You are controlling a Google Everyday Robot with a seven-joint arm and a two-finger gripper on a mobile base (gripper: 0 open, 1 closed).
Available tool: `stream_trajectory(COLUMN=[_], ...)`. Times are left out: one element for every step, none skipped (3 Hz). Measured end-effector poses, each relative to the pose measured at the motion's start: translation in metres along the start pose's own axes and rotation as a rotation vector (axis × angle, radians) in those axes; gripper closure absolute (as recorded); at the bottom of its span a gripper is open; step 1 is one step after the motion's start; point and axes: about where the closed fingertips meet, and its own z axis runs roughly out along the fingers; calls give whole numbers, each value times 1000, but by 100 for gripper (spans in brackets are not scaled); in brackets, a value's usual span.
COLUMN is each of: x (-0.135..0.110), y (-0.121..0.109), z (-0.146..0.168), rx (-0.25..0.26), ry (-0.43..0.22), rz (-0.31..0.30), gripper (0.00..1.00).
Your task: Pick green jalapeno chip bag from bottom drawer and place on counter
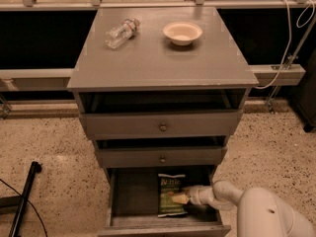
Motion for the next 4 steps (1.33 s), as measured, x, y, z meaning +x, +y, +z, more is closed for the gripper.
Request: stream_trajectory(x=[3,-6,-40,-75], y=[-2,6,40,85], z=[4,-1,-26,-67], rx=[4,-34,-141,-260], ry=[-5,-48,-159,-275], rz=[15,11,-59,-174], gripper=[54,77,98,100])
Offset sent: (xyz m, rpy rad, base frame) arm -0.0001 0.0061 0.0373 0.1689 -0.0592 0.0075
